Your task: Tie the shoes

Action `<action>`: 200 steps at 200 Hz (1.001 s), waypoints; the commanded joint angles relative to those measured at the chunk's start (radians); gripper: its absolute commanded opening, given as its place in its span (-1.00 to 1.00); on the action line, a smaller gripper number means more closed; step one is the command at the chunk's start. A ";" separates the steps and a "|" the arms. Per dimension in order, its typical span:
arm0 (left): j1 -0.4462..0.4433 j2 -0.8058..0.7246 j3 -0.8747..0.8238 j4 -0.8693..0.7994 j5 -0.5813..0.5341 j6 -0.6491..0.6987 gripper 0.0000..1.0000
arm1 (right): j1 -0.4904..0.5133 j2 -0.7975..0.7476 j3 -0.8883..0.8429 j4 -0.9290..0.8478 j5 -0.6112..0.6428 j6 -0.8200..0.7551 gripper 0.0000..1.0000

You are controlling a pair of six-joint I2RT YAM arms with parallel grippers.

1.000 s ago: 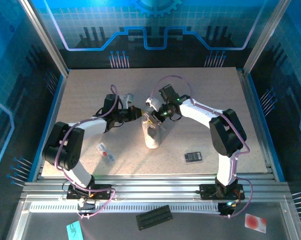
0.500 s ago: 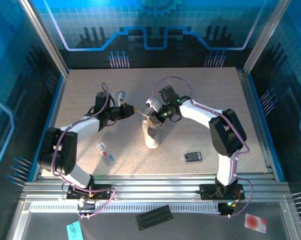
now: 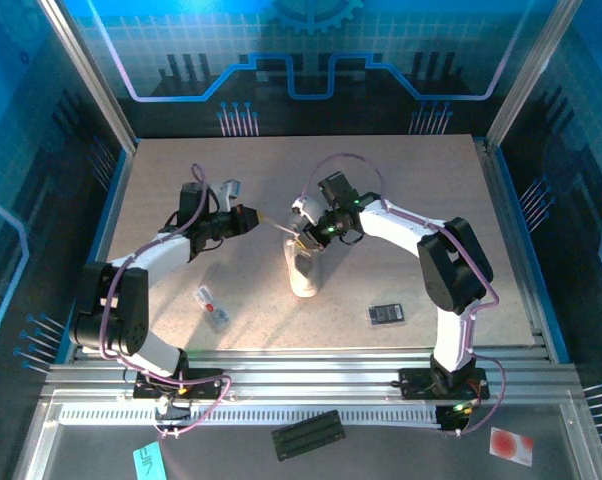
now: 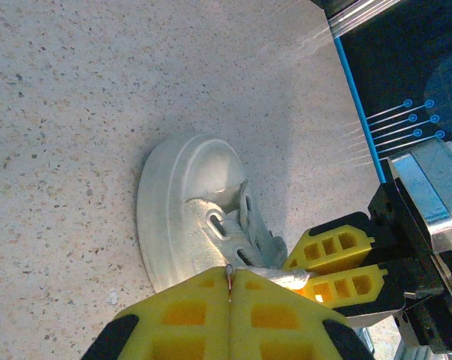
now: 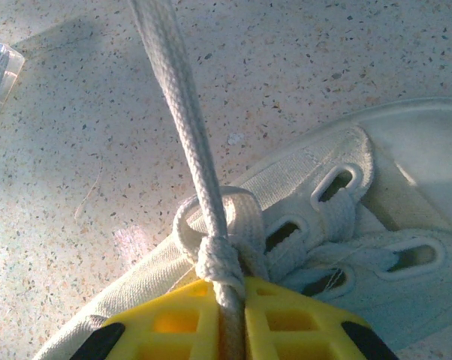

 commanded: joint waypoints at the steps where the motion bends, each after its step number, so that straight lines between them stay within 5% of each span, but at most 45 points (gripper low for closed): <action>1: 0.020 -0.016 -0.012 -0.016 -0.011 0.037 -1.00 | 0.006 0.013 -0.017 -0.053 -0.011 -0.012 -0.75; 22: 0.024 -0.013 -0.015 -0.021 -0.010 0.043 -1.00 | 0.004 0.014 -0.014 -0.057 -0.015 -0.010 -0.72; 48: 0.024 -0.028 -0.017 -0.036 -0.020 0.071 -0.37 | 0.002 -0.005 0.025 -0.070 -0.027 0.015 -0.33; 69: 0.024 -0.069 -0.014 -0.091 -0.044 0.154 -0.13 | -0.010 -0.019 0.085 -0.103 -0.054 0.049 -0.17; 134: -0.009 -0.128 0.016 -0.305 0.068 0.647 -0.10 | -0.090 -0.112 0.100 -0.108 -0.167 0.202 -0.03; 165: -0.101 -0.086 0.034 -0.381 -0.024 0.922 -0.12 | -0.091 -0.182 0.018 -0.108 -0.081 0.280 -0.03; 200: -0.162 -0.031 0.009 -0.246 -0.050 1.039 -0.09 | 0.008 -0.252 -0.074 -0.075 0.025 0.345 0.05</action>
